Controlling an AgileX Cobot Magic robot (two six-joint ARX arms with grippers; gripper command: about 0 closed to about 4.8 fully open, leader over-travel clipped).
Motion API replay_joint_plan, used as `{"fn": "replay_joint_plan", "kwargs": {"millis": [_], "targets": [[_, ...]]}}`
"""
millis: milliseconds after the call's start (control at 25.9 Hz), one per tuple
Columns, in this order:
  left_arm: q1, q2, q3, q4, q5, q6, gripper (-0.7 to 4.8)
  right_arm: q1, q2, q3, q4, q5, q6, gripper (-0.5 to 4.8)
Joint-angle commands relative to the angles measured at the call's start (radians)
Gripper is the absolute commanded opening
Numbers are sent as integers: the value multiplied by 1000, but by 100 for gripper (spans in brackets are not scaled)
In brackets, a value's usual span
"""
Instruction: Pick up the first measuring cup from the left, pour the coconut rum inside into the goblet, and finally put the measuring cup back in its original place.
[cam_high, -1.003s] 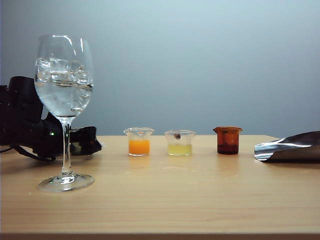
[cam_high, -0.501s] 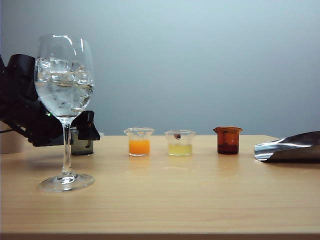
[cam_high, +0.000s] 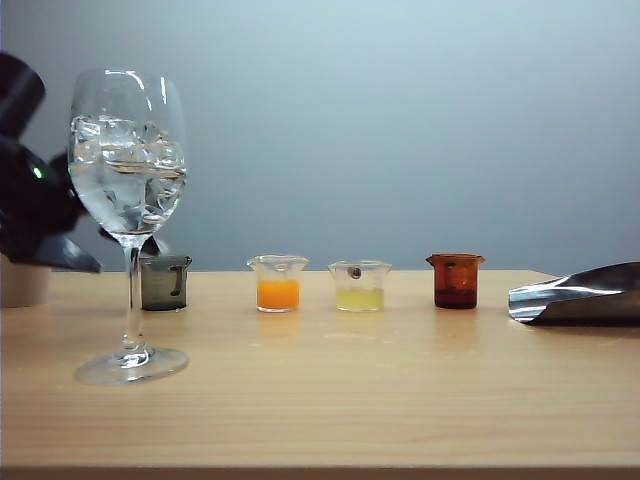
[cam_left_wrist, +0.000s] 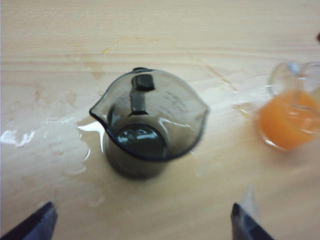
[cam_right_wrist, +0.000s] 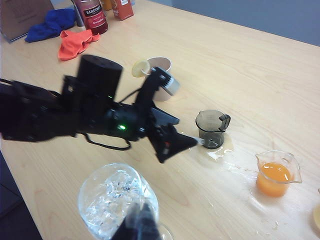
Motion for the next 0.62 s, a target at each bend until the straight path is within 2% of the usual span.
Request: {"fn": "replay_joint_plan", "kwargs": {"millis": [39, 77, 116, 154, 193, 270, 347, 501, 617], "targets": [[3, -69, 1, -118, 22, 6, 479, 0, -24, 4, 8, -2, -3, -9], [3, -89, 1, -153, 31, 7, 479, 0, -29, 4, 1, -2, -3, -9], [2, -137, 1, -235, 72, 10, 70, 0, -45, 4, -27, 0, -3, -9], [2, -160, 1, -280, 90, 10, -18, 0, -57, 4, -50, 0, -3, -9], [2, -182, 1, -320, 90, 9, 12, -2, -68, 4, -74, 2, -5, -9], [2, -269, 0, -458, 58, 5, -5, -21, -113, 4, -163, -2, -11, -9], [2, -347, -1, -527, 29, 5, -5, -47, -155, 4, -237, -2, -19, -9], [-6, -538, -5, -590, -19, -11, -5, -117, -245, -4, -342, -2, -51, -9], [-19, -706, -5, -611, -110, -34, -5, -189, -328, -32, -366, -4, -64, -9]]}}
